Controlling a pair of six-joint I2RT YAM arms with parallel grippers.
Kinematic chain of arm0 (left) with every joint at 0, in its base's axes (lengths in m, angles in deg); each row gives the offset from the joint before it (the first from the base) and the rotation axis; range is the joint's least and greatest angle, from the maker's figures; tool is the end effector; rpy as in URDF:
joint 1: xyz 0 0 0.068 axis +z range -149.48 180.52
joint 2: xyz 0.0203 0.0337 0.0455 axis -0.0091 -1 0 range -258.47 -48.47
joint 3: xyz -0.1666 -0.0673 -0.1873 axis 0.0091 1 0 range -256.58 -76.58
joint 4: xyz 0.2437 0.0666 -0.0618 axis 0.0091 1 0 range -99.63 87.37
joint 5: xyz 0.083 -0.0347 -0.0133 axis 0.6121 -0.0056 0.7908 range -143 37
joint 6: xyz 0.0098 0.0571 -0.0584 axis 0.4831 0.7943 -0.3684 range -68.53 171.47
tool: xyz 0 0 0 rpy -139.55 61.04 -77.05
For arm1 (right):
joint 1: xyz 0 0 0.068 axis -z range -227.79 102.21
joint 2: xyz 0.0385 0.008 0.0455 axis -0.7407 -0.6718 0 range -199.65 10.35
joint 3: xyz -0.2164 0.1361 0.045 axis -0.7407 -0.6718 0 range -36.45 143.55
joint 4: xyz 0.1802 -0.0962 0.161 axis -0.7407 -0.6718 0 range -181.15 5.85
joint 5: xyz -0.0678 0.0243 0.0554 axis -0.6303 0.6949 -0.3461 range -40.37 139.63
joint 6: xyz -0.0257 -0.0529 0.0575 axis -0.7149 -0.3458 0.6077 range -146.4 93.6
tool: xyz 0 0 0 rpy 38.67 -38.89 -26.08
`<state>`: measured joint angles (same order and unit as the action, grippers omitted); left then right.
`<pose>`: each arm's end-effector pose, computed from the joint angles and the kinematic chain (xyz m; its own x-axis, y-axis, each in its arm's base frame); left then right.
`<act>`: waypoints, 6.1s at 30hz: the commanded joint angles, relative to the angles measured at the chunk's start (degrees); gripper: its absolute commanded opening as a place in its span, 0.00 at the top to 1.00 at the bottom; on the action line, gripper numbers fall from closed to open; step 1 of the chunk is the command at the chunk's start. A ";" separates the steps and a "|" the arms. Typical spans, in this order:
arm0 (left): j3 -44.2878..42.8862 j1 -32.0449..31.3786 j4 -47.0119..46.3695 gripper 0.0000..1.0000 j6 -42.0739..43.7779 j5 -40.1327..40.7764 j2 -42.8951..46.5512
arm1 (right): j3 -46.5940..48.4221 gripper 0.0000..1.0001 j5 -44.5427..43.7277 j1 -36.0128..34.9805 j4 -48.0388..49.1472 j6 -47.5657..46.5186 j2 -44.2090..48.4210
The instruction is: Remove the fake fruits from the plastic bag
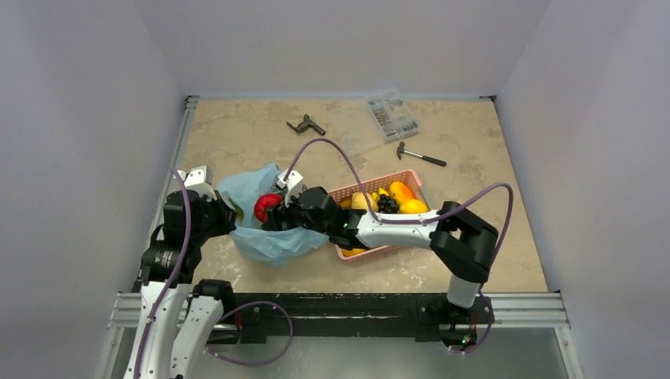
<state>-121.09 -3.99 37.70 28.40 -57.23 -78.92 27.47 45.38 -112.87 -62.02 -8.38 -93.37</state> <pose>0.1466 -0.0169 0.2780 -0.5581 -0.3480 -0.7533 -0.0857 0.9271 -0.3649 0.1917 0.3998 0.2027 -0.3922 -0.1119 -0.9131 -0.7922 0.5456 0.2734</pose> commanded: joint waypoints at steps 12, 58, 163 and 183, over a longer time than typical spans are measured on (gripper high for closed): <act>-0.85 0.21 -0.77 1.00 -0.66 0.56 -2.82 | -0.56 1.00 4.60 0.22 -5.03 0.79 15.03; -0.63 0.03 -1.39 1.00 -0.56 -1.27 -4.17 | -10.14 0.24 -18.42 10.36 -35.01 -1.94 19.67; -6.74 -6.56 14.43 1.00 -8.07 -0.02 -12.04 | 9.96 0.29 -9.63 -2.60 -6.11 -1.34 -1.95; -15.45 -6.47 11.08 0.15 1.49 7.51 -16.84 | 3.85 0.11 -7.66 -3.90 -15.06 4.99 7.95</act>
<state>-135.50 -10.46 53.79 24.91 -51.50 -91.25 31.08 39.72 -116.56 -74.59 -4.79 -88.76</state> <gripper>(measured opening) 0.887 0.883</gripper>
